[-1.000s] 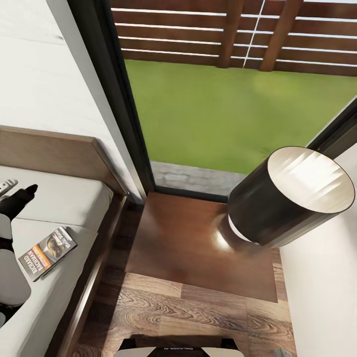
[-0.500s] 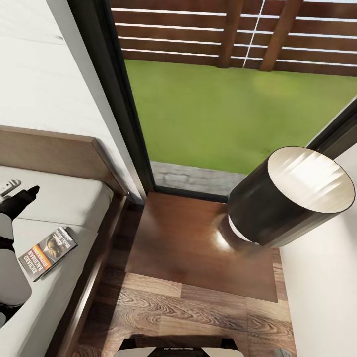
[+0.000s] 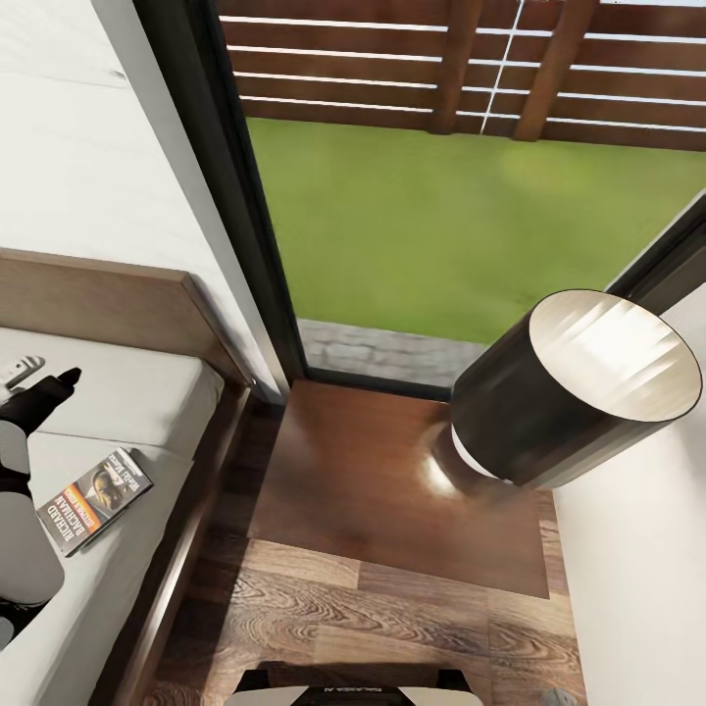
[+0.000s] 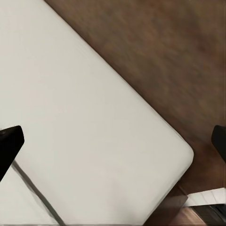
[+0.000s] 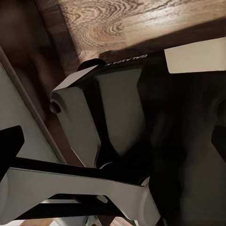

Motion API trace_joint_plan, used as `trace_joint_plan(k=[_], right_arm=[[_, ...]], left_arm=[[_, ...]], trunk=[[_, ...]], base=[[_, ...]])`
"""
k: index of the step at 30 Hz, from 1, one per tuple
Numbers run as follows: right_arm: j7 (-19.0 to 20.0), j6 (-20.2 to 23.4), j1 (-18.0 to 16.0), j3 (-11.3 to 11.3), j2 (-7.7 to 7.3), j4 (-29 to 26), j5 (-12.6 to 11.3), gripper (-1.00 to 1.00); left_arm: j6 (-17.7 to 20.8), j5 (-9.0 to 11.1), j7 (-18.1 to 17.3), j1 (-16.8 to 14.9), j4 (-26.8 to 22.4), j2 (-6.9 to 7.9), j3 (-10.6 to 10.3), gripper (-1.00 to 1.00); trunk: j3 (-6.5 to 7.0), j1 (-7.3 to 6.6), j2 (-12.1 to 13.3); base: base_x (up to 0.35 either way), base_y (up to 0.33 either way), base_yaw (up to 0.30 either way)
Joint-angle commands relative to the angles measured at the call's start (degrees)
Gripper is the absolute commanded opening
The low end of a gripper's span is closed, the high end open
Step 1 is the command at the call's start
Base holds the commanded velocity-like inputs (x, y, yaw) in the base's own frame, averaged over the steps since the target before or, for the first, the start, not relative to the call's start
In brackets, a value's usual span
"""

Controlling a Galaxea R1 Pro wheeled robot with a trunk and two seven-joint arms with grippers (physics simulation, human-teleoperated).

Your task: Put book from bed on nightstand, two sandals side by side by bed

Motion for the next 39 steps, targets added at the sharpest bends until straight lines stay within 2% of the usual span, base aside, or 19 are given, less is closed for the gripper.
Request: trace_joint_plan(k=[1,24,30,33,34,35,39], right_arm=[[0.2,0.6,0.0,0.0,-0.01,0.0,-0.4,1.0],[0.1,0.5,0.0,0.0,0.0,0.0,-0.4,1.0],[-0.1,0.4,0.0,0.0,0.0,0.0,-0.5,1.0],[-0.2,0.3,0.0,0.0,0.0,0.0,-0.5,1.0],[-0.2,0.3,0.0,0.0,-0.02,0.0,-0.5,1.0],[-0.2,0.3,0.0,0.0,-0.01,0.0,-0.5,1.0],[-0.2,0.3,0.0,0.0,0.0,0.0,-0.6,1.0]], left_arm=[[0.3,-0.2,-0.4,-0.1,-0.1,-0.15,0.2,1.0],[0.4,-0.2,-0.4,-0.1,0.4,-0.38,0.2,1.0],[0.3,-0.5,-0.3,-0.1,5.2,-0.56,0.1,1.0],[0.2,-0.6,-0.3,-0.1,8.8,-0.6,-1.5,1.0],[0.2,-0.6,-0.3,-0.1,10.1,-0.6,-2.7,1.0],[0.0,-0.6,-0.3,-0.1,12.0,-0.61,-5.1,1.0],[-0.1,-0.5,-0.4,-0.1,14.7,-0.61,-8.8,1.0]], trunk=[[-0.03,0.0,0.0],[3.92,-4.83,8.8],[5.0,-6.15,11.2],[5.53,-6.81,12.4],[5.71,-7.03,12.8],[5.89,-7.25,13.2],[6.61,-8.13,14.8]], base=[[0.0,0.0,0.0],[0.0,0.0,0.0],[0.0,0.0,0.0],[0.0,0.0,0.0],[0.0,0.0,0.0],[0.0,0.0,0.0],[0.0,0.0,0.0]])
